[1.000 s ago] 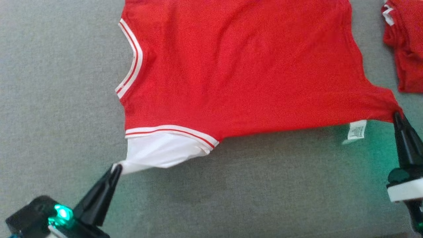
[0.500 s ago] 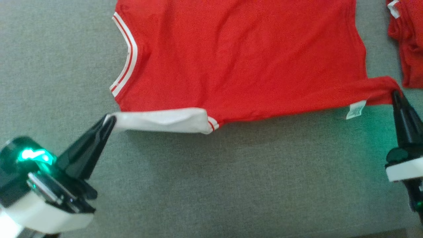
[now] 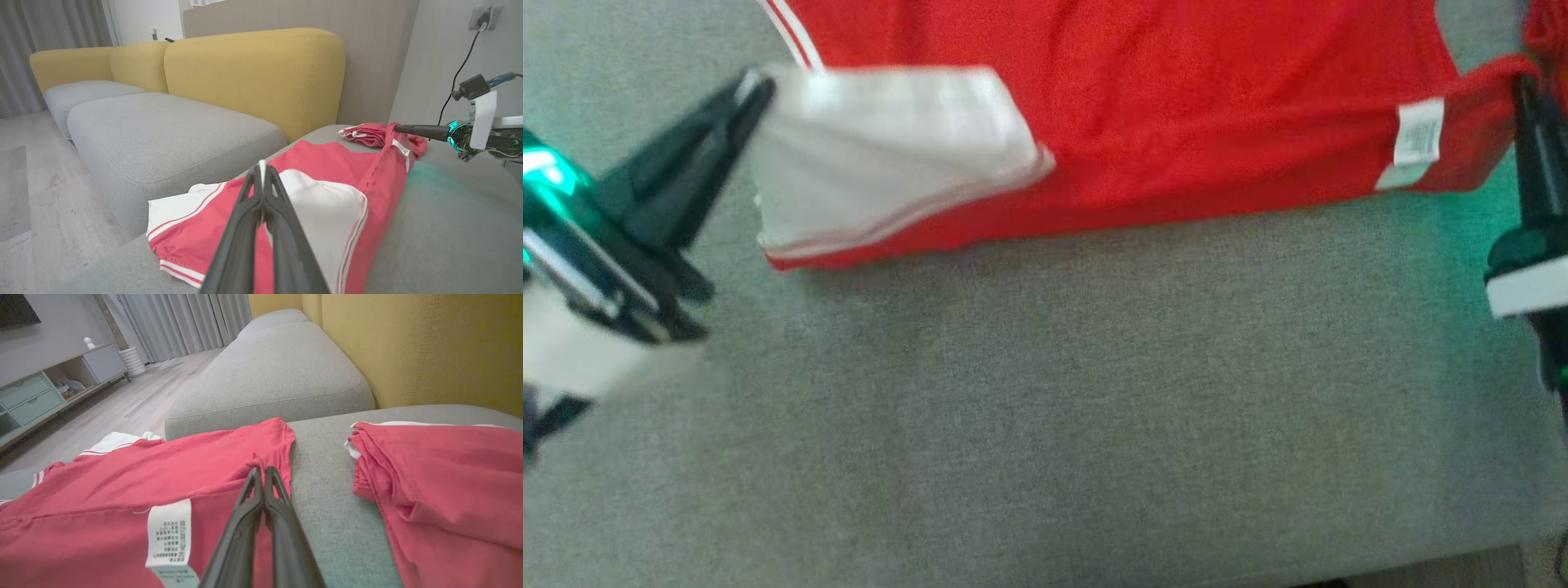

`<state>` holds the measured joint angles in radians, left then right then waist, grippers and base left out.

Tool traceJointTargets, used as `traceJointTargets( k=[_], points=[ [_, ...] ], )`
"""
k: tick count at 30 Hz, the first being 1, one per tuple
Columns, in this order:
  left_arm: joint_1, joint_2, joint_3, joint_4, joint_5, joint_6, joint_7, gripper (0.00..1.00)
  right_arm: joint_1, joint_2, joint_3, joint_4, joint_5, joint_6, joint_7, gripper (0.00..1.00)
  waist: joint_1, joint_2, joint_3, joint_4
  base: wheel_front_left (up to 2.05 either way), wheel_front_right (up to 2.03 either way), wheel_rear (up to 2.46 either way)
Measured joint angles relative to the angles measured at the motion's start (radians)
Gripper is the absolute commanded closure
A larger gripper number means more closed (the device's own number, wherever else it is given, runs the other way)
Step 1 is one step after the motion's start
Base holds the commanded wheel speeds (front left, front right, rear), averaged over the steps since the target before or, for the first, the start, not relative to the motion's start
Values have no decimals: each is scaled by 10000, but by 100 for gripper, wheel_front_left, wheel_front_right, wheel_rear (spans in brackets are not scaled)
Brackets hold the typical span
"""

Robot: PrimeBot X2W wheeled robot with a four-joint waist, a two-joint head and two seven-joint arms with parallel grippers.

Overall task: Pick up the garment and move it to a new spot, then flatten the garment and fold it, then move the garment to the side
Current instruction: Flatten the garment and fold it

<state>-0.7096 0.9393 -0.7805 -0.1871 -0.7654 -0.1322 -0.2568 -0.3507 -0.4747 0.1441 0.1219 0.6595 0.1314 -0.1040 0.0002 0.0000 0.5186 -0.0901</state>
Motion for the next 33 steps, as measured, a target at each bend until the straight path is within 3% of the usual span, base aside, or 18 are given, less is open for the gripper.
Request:
traceJointTargets(
  k=[13, 14, 15, 16, 17, 21, 28, 33],
  points=[
    [-2888, -180, -1298, 1969, 84, -2, -2, 100, -1994, 255, 731, 1455, -69, 0, -33, 100, -1, 0, 737, -138, 0, 0, 0],
    [-2987, -211, -1377, 2082, 44, -2, -2, 82, -2129, 284, 830, 1578, -71, 0, -117, 97, -1, 0, 781, -149, 0, 0, 0],
    [-3063, -272, -1430, 2217, -38, -2, -2, 60, -2244, 303, 897, 1693, -71, 0, -174, 65, -1, 0, 816, -158, 0, 0, 0],
    [-3130, -343, -1490, 2337, -115, -2, -2, 14, -2353, 314, 968, 1820, -71, 0, -253, 0, 0, 0, 842, -164, 0, 0, 0],
    [-3160, -433, -1513, 2462, -186, -2, -2, 0, -2429, 339, 1001, 1937, -71, 0, -372, 0, 0, 0, 856, -167, 0, 0, 0],
    [-3049, -786, -1152, 3053, -165, 69, -4, 0, -2548, 493, 1093, 2272, -130, 0, -934, 0, -1, 0, 758, -171, 0, 0, 0],
    [-844, -1885, 343, 3104, 107, 1321, -8, 0, -2191, 623, 878, 2366, -173, 0, -1404, 0, -3, 0, 142, -114, 0, 0, 0],
    [1250, -2748, 1325, 2903, 94, 1939, -8, 0, -1291, 932, 690, 2303, -186, 0, -1442, 0, -4, 0, -357, -54, 0, 0, 0]
  ],
)
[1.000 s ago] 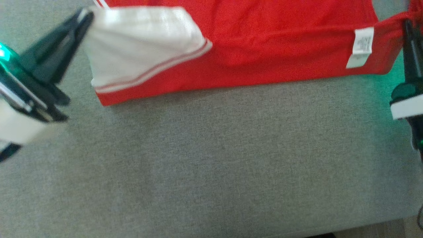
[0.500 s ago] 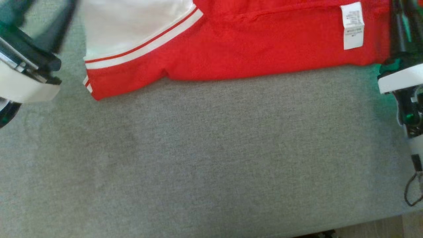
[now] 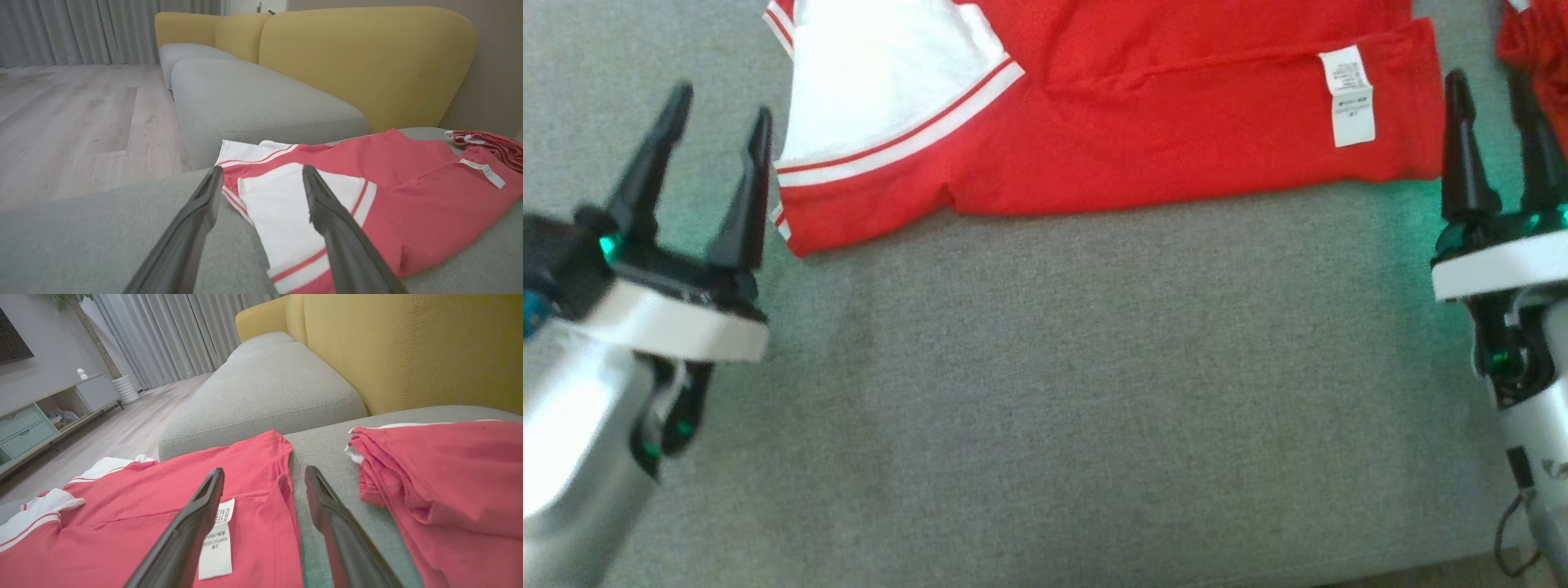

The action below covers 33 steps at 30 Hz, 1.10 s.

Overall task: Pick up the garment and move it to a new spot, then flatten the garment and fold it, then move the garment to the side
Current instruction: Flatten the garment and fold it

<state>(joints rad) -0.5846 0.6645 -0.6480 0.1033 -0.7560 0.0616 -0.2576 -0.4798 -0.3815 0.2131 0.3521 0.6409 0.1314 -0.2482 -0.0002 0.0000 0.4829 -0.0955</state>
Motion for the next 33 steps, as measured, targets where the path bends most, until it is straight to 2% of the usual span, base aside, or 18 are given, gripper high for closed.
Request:
traceJointTargets(
  k=[4, 7, 12, 16, 23, 28, 29, 30, 33],
  points=[
    [988, -556, 368, 198, -2, 178, 0, 0, 299, 153, -123, -75, 0, 0, -29, 0, -1, 0, -263, 6, 0, 0, 0],
    [1408, -773, 412, 604, -157, 171, 6, 0, 341, 270, -182, -178, 0, 0, -29, 0, 0, 0, -332, -51, 0, 0, 0],
    [1633, -1058, 343, 742, -397, -201, 27, 0, 465, 359, -251, -209, 0, 0, -29, 0, 0, 0, -339, -191, 0, 0, 0],
    [1760, -1147, 278, 874, -564, -265, 132, 0, 478, 489, -253, -226, -4, 0, -29, 0, 2, 0, -306, -270, 0, 0, 0],
    [1815, -1239, 278, 1375, -884, -77, 675, 0, 639, 562, -253, -272, -90, 0, -29, 0, 1, 0, -268, -335, 0, 0, 0],
    [1694, -1279, 96, 1480, -872, -366, 805, 0, 639, 608, -314, -284, -88, 0, -29, 0, 1, 0, -201, -338, 0, 0, 0],
    [1635, -1281, 38, 1507, -874, -437, 819, 62, 641, 608, -326, -276, -88, 0, -29, 0, 1, 0, -198, -339, 0, 0, 0],
    [1589, -1287, -4, 1538, -874, -529, 819, 100, 644, 610, -345, -274, -88, 0, -29, 0, 0, 0, -198, -339, 0, 0, 0],
    [1547, -1319, -67, 1570, -819, -721, 759, 100, 665, 608, -382, -236, -88, 0, -29, 0, 2, 0, -229, -321, 0, 0, 0]
  ],
)
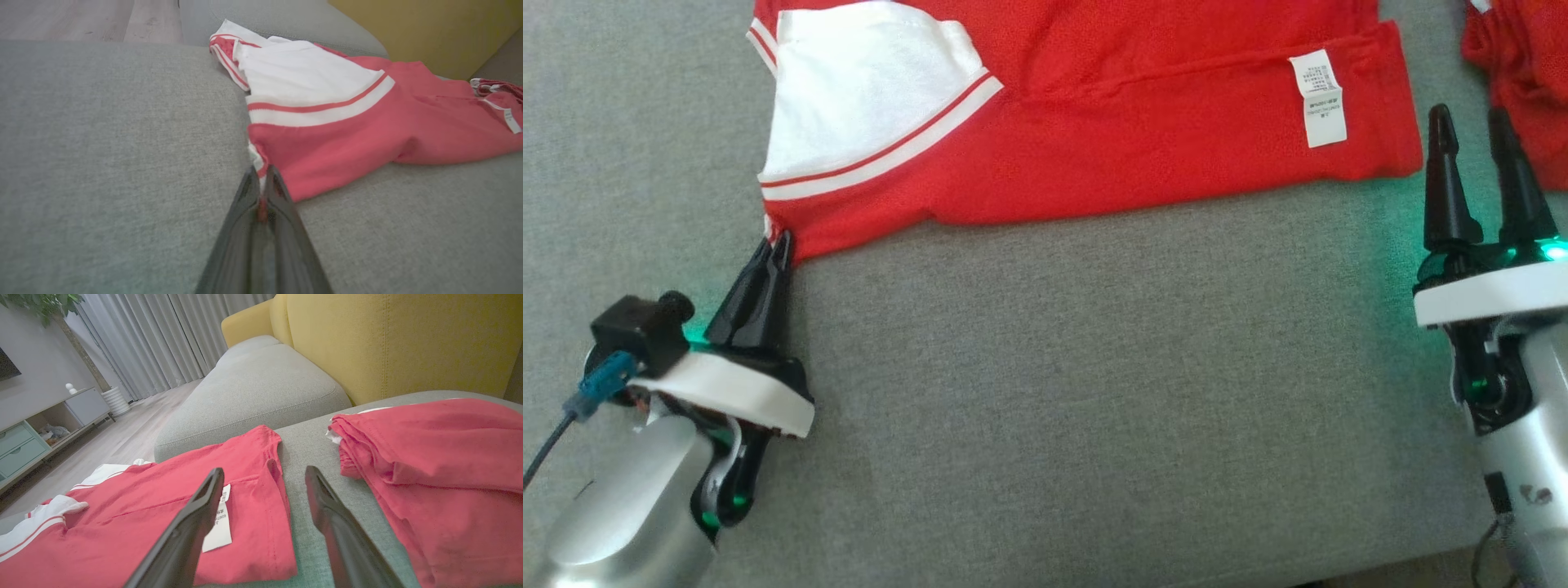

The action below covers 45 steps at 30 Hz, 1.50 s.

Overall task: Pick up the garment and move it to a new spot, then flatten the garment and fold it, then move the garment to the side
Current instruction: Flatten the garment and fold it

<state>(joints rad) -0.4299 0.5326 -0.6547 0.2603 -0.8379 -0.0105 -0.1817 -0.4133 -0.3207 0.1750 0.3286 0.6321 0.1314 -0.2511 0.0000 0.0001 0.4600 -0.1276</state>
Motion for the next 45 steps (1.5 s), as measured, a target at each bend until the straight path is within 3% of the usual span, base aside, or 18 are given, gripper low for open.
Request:
traceJointTargets(
  k=[17, 18, 20, 21, 31, 45],
  points=[
    [-1, -150, -52, -127, 410, -309, -531, 100, -453, 222, 209, 2347, -364, 0, 238, 0, 1, 0, -235, 428, 0, 0, 0],
    [-1, -148, -52, -153, 466, -309, -531, 100, -579, 230, 255, 2475, -364, 0, 244, 5, 1, 0, -228, 444, 0, 0, 0],
    [-2, -150, -54, -186, 487, -336, -577, 100, -808, 230, 330, 2767, -362, 2, 368, 80, 1, 0, -216, 482, 0, 0, 0],
    [-2, -150, -56, -198, 502, -336, -577, 100, -883, 226, 376, 2884, -362, 0, 410, 100, 2, 0, -216, 505, 0, 0, 0],
    [151, -178, 92, -667, 832, -230, -665, 100, -824, -299, 554, 3078, -336, 0, 360, 100, 1, 0, -506, 729, 0, 0, 0],
    [2421, -90, 71, -2406, 995, 437, -675, 100, 1365, -1296, 476, 1478, 194, 0, 533, 100, -1, 0, -1271, 1173, 0, 0, 0]
  ],
)
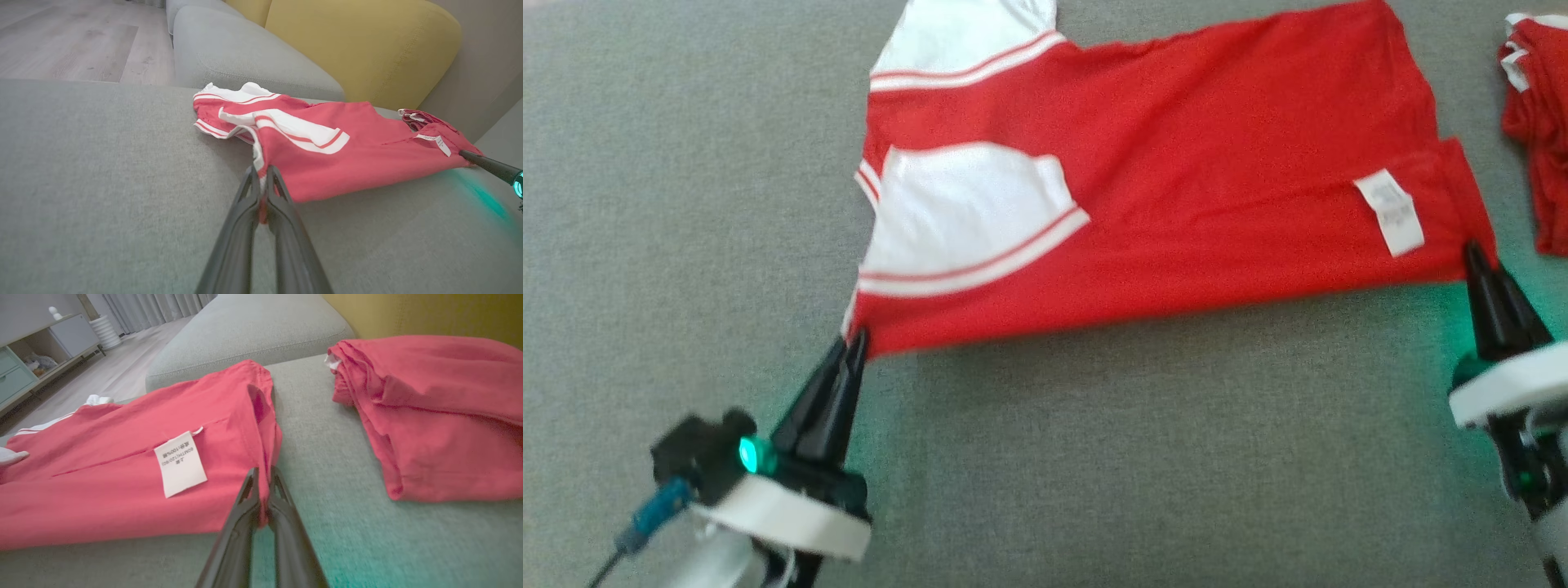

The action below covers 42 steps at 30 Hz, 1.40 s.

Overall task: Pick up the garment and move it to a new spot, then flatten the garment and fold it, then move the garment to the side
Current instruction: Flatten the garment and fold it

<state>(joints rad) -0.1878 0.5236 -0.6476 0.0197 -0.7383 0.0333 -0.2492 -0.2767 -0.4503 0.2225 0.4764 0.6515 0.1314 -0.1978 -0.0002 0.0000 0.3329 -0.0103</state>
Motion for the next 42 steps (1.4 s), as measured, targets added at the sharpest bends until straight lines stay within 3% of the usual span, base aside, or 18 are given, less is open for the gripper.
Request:
traceJointTargets(
  k=[12, 14, 15, 16, 17, 18, 19, 25, 30, 33, 35, 38, 42],
  points=[
    [1429, 198, -265, -788, -274, 474, 192, 100, 2054, 132, -917, -1396, -230, 2, 451, 100, 1, 0, 2, 45, 0, 0, 0],
    [1438, 215, -263, -779, -278, 474, 194, 100, 2218, 295, -1097, -1634, -286, 2, 606, 64, 1, 0, 9, 20, 0, 0, 0],
    [1437, 215, -265, -761, -280, 472, 205, 100, 2286, 351, -1141, -1739, -291, 0, 665, 27, 1, 0, 14, 0, 0, 0, 0],
    [1436, 213, -267, -725, -280, 472, 205, 100, 2320, 395, -1187, -1814, -351, 0, 752, 0, 1, 0, 17, -24, 0, 0, 0],
    [1430, 211, -267, -690, -297, 472, 236, 79, 2336, 445, -1264, -1877, -405, 0, 765, 0, 1, 0, 19, -53, 0, 0, 0],
    [1429, 213, -282, -642, -368, 470, 334, 30, 2336, 504, -1360, -1967, -472, 0, 765, 0, 1, 0, 22, -90, 0, 0, 0],
    [1427, 211, -297, -593, -376, 472, 397, 0, 2335, 569, -1459, -2054, -525, 0, 765, 0, 1, 0, 25, -130, 0, 0, 0],
    [1195, 403, -148, -792, -313, 729, 476, 0, 2336, 777, -2021, -2704, -982, 0, 729, 0, 1, 0, 55, -432, 0, 0, 0],
    [-2, 1396, 418, -1546, 38, 681, 1064, 0, 2334, 1087, -2138, -3323, -1323, 0, 685, 0, 1, 0, 217, -685, 0, 0, 0],
    [-1524, 2050, 719, -2006, 148, 261, 1988, 0, 2254, 1244, -2107, -3591, -1503, 0, 688, 0, 2, 0, 485, -825, 0, 0, 0],
    [-2709, 2366, 702, -2128, 90, -265, 3018, 0, 2186, 1302, -1977, -3747, -1645, 0, 721, 0, 3, 0, 693, -941, 0, 0, 0],
    [-4454, 2523, 646, -1891, -387, -972, 4631, 0, 1855, 1419, -1756, -3894, -1755, 0, 748, 0, 4, 0, 1032, -1172, 0, 0, 0],
    [-6553, 2523, 209, -895, -1208, -1398, 7028, 0, 1260, 1597, -1392, -4015, -1877, 0, 746, 0, 4, 0, 1462, -1592, 0, 0, 0]
  ],
)
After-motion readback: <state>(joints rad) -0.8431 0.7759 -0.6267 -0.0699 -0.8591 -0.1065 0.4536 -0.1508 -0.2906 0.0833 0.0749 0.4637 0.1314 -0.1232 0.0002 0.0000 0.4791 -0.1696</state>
